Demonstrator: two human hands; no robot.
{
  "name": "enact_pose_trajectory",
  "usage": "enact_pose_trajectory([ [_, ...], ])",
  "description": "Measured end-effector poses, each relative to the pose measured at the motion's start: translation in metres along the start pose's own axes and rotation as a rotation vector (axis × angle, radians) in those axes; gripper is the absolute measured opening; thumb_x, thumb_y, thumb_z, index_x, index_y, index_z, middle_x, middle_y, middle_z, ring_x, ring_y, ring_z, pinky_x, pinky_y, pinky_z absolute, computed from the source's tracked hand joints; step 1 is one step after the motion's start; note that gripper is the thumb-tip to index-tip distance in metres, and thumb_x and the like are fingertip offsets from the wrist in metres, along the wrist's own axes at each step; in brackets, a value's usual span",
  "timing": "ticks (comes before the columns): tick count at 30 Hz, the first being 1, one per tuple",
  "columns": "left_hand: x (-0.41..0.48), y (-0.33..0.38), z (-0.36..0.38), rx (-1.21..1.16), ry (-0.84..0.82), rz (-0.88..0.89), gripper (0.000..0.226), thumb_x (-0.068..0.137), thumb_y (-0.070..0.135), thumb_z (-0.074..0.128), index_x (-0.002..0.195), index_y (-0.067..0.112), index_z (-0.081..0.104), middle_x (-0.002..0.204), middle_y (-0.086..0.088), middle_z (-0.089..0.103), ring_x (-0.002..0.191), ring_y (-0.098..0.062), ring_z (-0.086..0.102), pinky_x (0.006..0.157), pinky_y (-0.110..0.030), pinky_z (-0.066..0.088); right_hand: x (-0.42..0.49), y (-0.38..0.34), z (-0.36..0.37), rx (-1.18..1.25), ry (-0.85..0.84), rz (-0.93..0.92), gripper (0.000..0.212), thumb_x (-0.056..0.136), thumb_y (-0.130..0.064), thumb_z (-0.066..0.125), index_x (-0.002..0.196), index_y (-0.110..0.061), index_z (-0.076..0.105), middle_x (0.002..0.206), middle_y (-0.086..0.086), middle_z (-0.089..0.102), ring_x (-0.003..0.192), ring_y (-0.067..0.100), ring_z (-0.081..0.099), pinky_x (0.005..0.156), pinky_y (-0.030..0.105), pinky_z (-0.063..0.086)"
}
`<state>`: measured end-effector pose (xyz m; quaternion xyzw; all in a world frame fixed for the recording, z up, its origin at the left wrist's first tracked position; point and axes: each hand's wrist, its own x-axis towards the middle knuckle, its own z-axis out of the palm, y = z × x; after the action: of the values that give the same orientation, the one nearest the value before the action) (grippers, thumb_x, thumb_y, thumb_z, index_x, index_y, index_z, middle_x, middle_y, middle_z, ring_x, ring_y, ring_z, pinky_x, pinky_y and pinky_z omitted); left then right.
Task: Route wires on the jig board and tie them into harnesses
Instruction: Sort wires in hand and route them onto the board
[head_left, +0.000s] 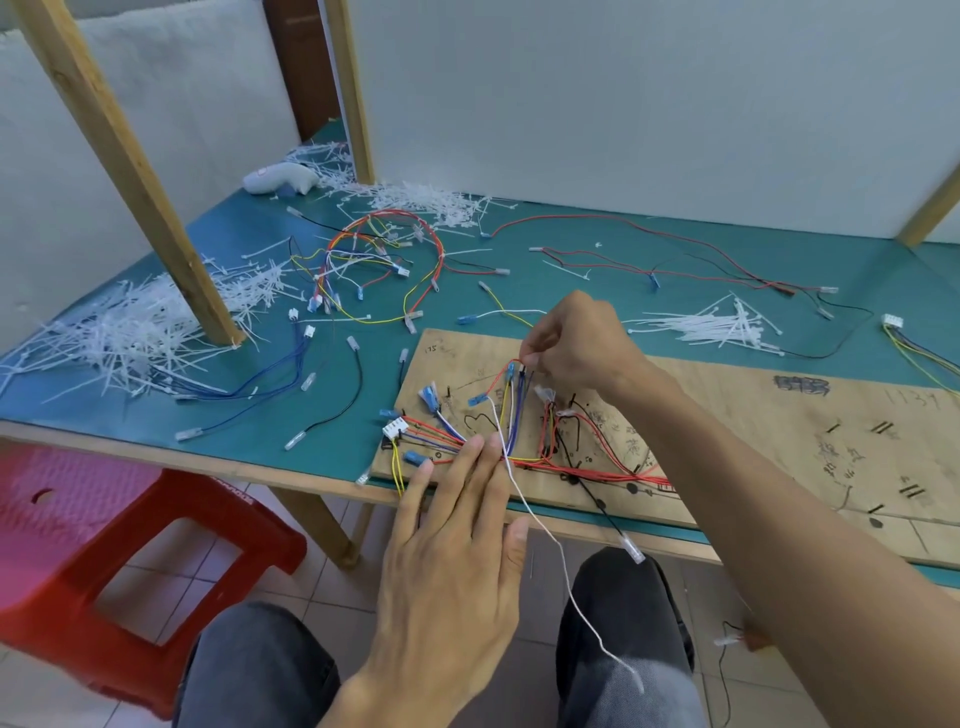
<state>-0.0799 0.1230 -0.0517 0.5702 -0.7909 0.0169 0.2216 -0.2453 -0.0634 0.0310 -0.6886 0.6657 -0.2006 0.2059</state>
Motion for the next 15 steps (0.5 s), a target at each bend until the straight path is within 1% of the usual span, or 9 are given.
enact_pose_trajectory([
  [2, 0.001, 0.002, -0.003, -0.016, 0.021, -0.027, 0.053, 0.111, 0.039, 0.039, 0.158, 0.015, 0.044, 0.163, 0.006, 0.045, 0.159, -0.011, 0.024, 0.127, -0.049, 0.023, 0.001, 0.002, 0.000, 0.002, 0.002, -0.015, 0.011, 0.083, -0.012, 0.086, 0.079, -0.023, 0.084, 0.069, -0.004, 0.073, 0.076, 0.015, 0.071, 0.081, 0.039, 0.063],
  [4, 0.003, 0.004, -0.006, -0.041, 0.076, -0.047, 0.051, 0.109, 0.037, 0.043, 0.155, 0.016, 0.048, 0.157, 0.007, 0.052, 0.157, -0.014, 0.028, 0.125, -0.049, 0.022, 0.002, 0.003, -0.001, 0.016, -0.002, -0.020, 0.011, 0.084, -0.012, 0.086, 0.082, -0.023, 0.085, 0.072, -0.002, 0.076, 0.078, 0.015, 0.074, 0.083, 0.039, 0.063],
  [5, 0.006, 0.003, -0.009, -0.046, 0.122, -0.052, 0.047, 0.109, 0.036, 0.044, 0.150, 0.017, 0.054, 0.154, 0.008, 0.055, 0.155, -0.016, 0.032, 0.123, -0.049, 0.023, 0.002, 0.003, -0.001, 0.025, -0.006, -0.020, 0.011, 0.085, -0.011, 0.085, 0.083, -0.022, 0.086, 0.074, 0.000, 0.077, 0.079, 0.016, 0.075, 0.083, 0.039, 0.064],
  [7, 0.020, -0.003, -0.018, -0.052, 0.239, -0.066, 0.031, 0.107, 0.034, 0.047, 0.127, 0.023, 0.067, 0.141, 0.013, 0.063, 0.144, -0.019, 0.043, 0.111, -0.046, 0.027, 0.003, 0.003, 0.000, 0.021, -0.005, -0.041, 0.013, 0.085, -0.008, 0.084, 0.085, -0.021, 0.086, 0.076, 0.002, 0.078, 0.078, 0.017, 0.075, 0.082, 0.039, 0.064],
  [9, 0.044, -0.013, -0.027, -0.019, 0.307, -0.112, 0.020, 0.105, 0.036, 0.049, 0.110, 0.029, 0.067, 0.123, 0.017, 0.065, 0.128, -0.021, 0.046, 0.095, -0.042, 0.027, 0.003, 0.002, 0.001, 0.016, 0.003, -0.050, 0.010, 0.084, -0.011, 0.086, 0.085, -0.021, 0.086, 0.077, 0.002, 0.078, 0.079, 0.018, 0.075, 0.082, 0.040, 0.064],
  [10, 0.060, -0.018, -0.029, 0.016, 0.290, -0.136, 0.021, 0.104, 0.039, 0.049, 0.107, 0.029, 0.067, 0.118, 0.015, 0.063, 0.120, -0.023, 0.044, 0.089, -0.040, 0.025, 0.003, 0.002, 0.001, 0.015, 0.011, -0.040, 0.007, 0.083, -0.015, 0.088, 0.085, -0.022, 0.085, 0.078, 0.003, 0.079, 0.080, 0.019, 0.076, 0.082, 0.040, 0.063],
  [12, 0.091, -0.028, -0.029, 0.059, 0.133, -0.196, 0.030, 0.102, 0.051, 0.050, 0.105, 0.030, 0.072, 0.116, 0.011, 0.060, 0.111, -0.024, 0.036, 0.082, -0.040, 0.022, 0.003, 0.001, -0.001, 0.005, 0.026, -0.007, 0.011, 0.078, -0.026, 0.094, 0.084, -0.024, 0.085, 0.081, 0.002, 0.079, 0.082, 0.021, 0.075, 0.082, 0.042, 0.063],
  [14, 0.115, -0.033, -0.023, 0.052, -0.056, -0.235, 0.034, 0.101, 0.059, 0.054, 0.102, 0.033, 0.076, 0.111, 0.012, 0.056, 0.107, -0.020, 0.029, 0.081, -0.039, 0.021, 0.003, 0.001, -0.003, -0.002, 0.028, 0.016, 0.015, 0.075, -0.033, 0.096, 0.084, -0.026, 0.085, 0.081, 0.000, 0.079, 0.084, 0.020, 0.075, 0.082, 0.042, 0.063],
  [15, 0.122, -0.035, -0.020, 0.035, -0.112, -0.236, 0.030, 0.099, 0.059, 0.058, 0.099, 0.035, 0.077, 0.105, 0.015, 0.055, 0.105, -0.018, 0.027, 0.081, -0.039, 0.020, 0.003, 0.001, -0.004, -0.010, 0.030, 0.022, 0.017, 0.074, -0.035, 0.096, 0.084, -0.026, 0.085, 0.081, 0.000, 0.079, 0.085, 0.019, 0.074, 0.082, 0.041, 0.063],
])
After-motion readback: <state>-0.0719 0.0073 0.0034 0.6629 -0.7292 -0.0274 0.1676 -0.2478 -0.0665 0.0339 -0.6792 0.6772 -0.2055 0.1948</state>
